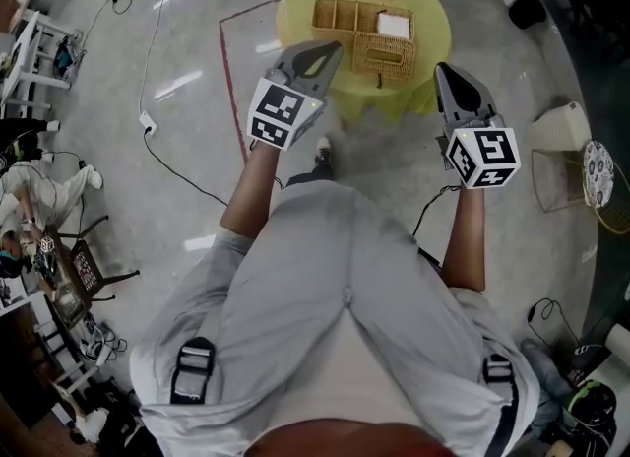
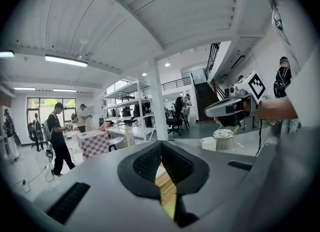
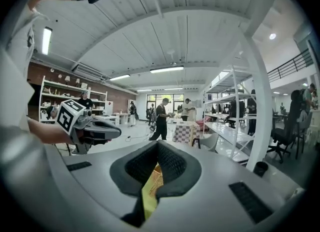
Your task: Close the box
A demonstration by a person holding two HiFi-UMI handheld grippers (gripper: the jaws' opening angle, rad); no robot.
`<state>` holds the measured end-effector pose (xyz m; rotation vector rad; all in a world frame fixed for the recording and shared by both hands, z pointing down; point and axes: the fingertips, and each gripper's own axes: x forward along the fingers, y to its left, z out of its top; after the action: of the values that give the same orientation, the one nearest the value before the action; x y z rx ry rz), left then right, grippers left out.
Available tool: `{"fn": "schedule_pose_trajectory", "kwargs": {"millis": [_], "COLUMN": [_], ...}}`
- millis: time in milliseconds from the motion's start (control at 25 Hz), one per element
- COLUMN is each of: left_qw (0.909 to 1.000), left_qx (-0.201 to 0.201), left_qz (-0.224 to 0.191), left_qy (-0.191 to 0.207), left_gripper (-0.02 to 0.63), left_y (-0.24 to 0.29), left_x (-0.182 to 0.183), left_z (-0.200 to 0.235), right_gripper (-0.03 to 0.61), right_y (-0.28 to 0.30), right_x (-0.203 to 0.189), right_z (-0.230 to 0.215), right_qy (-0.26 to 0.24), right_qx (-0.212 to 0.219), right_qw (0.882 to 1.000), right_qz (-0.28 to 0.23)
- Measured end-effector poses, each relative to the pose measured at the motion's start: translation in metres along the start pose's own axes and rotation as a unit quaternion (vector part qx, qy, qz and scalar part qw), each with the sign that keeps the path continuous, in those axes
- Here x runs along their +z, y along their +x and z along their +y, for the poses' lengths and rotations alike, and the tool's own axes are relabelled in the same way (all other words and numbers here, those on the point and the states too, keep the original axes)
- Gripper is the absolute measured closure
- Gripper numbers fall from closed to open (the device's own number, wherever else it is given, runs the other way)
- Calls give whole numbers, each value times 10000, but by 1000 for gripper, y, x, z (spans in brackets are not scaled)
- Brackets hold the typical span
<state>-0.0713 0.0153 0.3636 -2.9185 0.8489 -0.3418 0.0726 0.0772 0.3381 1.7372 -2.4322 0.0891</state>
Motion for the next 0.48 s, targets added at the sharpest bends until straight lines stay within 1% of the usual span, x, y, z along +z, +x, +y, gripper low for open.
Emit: {"fn": "schedule_pose_trajectory", "kwargs": {"millis": [80, 280, 360, 480], "left_qw": [9999, 9994, 9992, 9986], "left_qx": [-106, -327, -398, -508], "left_qz": [-13, 39, 67, 137], "left_qy": [29, 84, 44, -36], "left_gripper": [586, 585, 585, 584], "left_y": [19, 62, 77, 95], "left_x": [4, 6, 3, -8], "left_z": [20, 66, 81, 98], "right_gripper": [555, 555, 555, 554], "right_y": [24, 78, 95, 112], "right_x": [3, 9, 6, -1], "right_z": [-10, -32, -42, -59], "right_qy": [30, -79, 20, 306], "right_qx": [-26, -151, -259, -488], "right_qw": [10000, 9993, 9989, 9977], "right_qz": [85, 343, 387, 366]}}
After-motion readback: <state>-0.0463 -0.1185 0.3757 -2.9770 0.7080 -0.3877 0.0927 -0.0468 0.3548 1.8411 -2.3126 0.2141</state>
